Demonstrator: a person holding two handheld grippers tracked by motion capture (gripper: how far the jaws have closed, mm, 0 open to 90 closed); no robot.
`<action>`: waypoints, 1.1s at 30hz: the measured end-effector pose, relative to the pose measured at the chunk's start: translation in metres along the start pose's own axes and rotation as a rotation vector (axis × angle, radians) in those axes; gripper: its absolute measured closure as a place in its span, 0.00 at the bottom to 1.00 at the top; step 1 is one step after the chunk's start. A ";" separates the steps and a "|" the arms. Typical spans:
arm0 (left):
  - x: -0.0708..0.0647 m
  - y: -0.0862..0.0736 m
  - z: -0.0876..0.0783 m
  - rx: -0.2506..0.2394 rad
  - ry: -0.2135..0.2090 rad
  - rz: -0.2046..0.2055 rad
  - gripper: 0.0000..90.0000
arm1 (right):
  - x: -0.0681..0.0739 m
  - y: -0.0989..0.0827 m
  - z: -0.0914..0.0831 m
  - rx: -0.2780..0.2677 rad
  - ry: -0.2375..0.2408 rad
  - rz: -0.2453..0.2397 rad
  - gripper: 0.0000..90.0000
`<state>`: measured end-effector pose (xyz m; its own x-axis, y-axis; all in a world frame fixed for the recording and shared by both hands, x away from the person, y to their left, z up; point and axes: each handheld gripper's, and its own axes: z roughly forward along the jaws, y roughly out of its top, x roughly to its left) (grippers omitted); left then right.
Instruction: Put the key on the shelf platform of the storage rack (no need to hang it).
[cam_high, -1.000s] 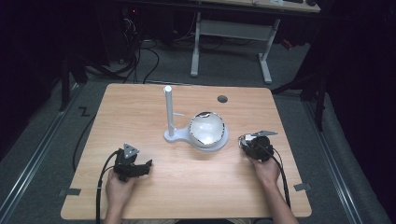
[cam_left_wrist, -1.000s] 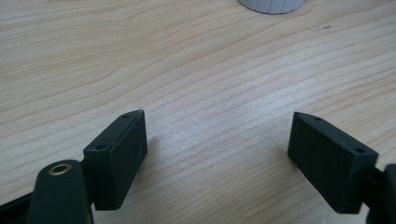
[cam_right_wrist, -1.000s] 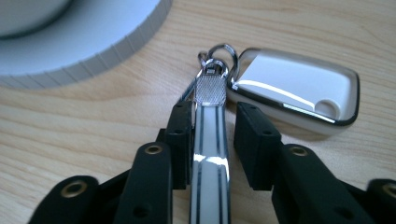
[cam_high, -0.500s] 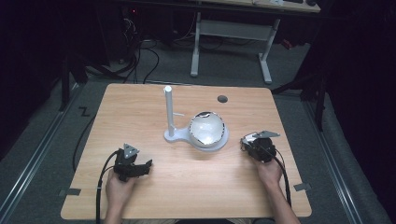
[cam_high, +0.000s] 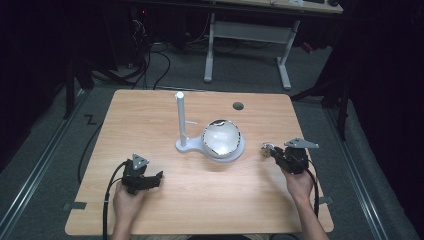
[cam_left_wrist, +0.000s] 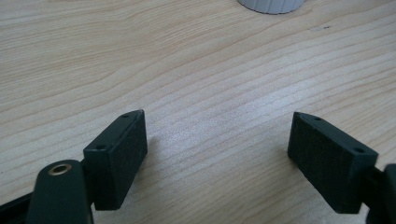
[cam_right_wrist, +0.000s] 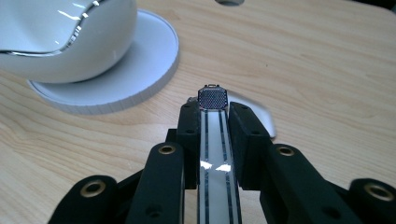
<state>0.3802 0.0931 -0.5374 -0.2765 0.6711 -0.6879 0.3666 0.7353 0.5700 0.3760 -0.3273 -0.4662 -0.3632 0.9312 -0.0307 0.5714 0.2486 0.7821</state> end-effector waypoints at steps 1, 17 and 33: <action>0.000 0.000 0.000 0.000 0.000 0.001 0.22 | 0.000 0.001 -0.003 -0.008 0.003 -0.005 0.84; 0.000 0.000 0.000 0.000 0.000 0.001 0.22 | 0.016 0.008 -0.030 -0.091 0.048 -0.053 0.84; 0.000 0.000 0.000 0.000 -0.001 0.003 0.22 | 0.038 0.024 -0.048 -0.128 0.138 -0.127 0.84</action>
<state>0.3801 0.0932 -0.5375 -0.2745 0.6732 -0.6866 0.3675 0.7333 0.5720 0.3407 -0.2984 -0.4183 -0.5283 0.8473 -0.0550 0.4202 0.3172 0.8502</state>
